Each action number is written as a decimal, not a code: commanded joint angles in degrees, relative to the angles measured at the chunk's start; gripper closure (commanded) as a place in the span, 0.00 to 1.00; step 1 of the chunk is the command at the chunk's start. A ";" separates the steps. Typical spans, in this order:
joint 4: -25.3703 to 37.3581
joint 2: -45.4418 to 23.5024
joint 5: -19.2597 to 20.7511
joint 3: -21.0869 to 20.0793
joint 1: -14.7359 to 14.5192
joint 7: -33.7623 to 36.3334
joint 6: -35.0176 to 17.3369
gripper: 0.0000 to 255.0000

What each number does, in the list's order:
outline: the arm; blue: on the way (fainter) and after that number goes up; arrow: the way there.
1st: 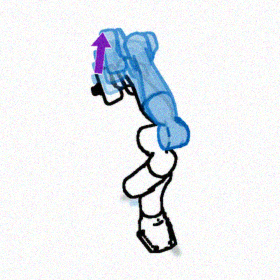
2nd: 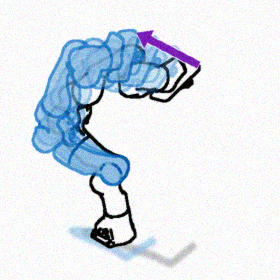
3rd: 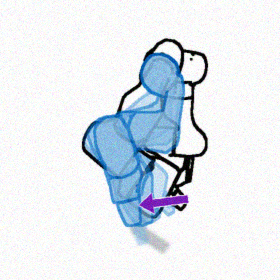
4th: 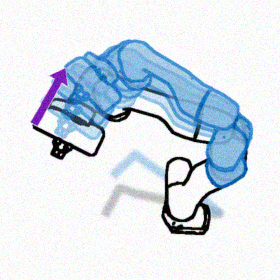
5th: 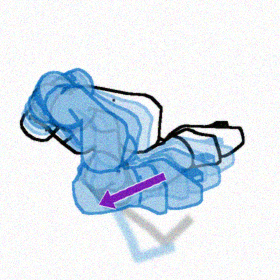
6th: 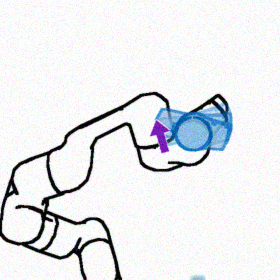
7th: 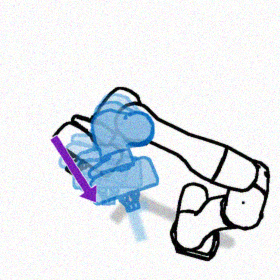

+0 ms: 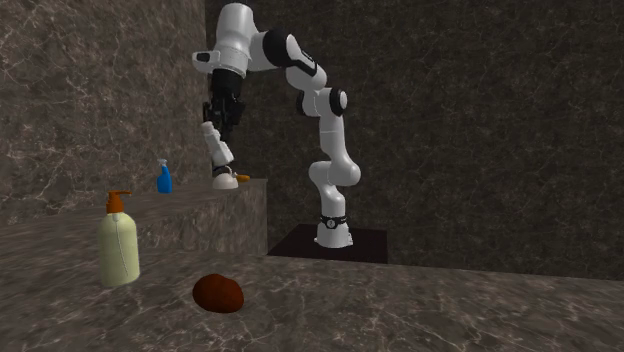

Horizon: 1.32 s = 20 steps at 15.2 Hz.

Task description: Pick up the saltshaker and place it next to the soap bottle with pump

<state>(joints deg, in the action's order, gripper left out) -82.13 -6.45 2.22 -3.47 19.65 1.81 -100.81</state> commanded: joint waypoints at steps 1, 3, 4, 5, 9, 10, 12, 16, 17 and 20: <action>1.70 -1.24 -0.65 1.10 1.51 -2.76 0.36 1.00; 3.71 -2.75 -1.29 2.10 3.01 -5.30 0.81 1.00; 4.88 -3.61 -1.63 2.59 3.77 -6.56 1.10 1.00; 6.15 -4.54 -1.97 3.04 4.55 -7.80 1.43 1.00; 12.52 -9.08 -3.42 4.72 7.75 -12.62 3.30 1.00; 14.50 -10.44 -3.80 5.08 8.59 -13.78 3.94 1.00; 19.07 -13.53 -4.60 5.72 10.34 -16.02 5.48 1.00; 17.74 -14.26 -5.03 6.04 11.40 -17.45 3.47 1.00; 16.30 -13.84 -5.02 6.05 11.37 -17.48 2.45 1.00; 12.33 -12.77 -4.98 6.04 11.29 -17.56 -0.45 1.00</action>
<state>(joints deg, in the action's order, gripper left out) -68.36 -19.72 -2.76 2.56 30.93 -15.68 -100.28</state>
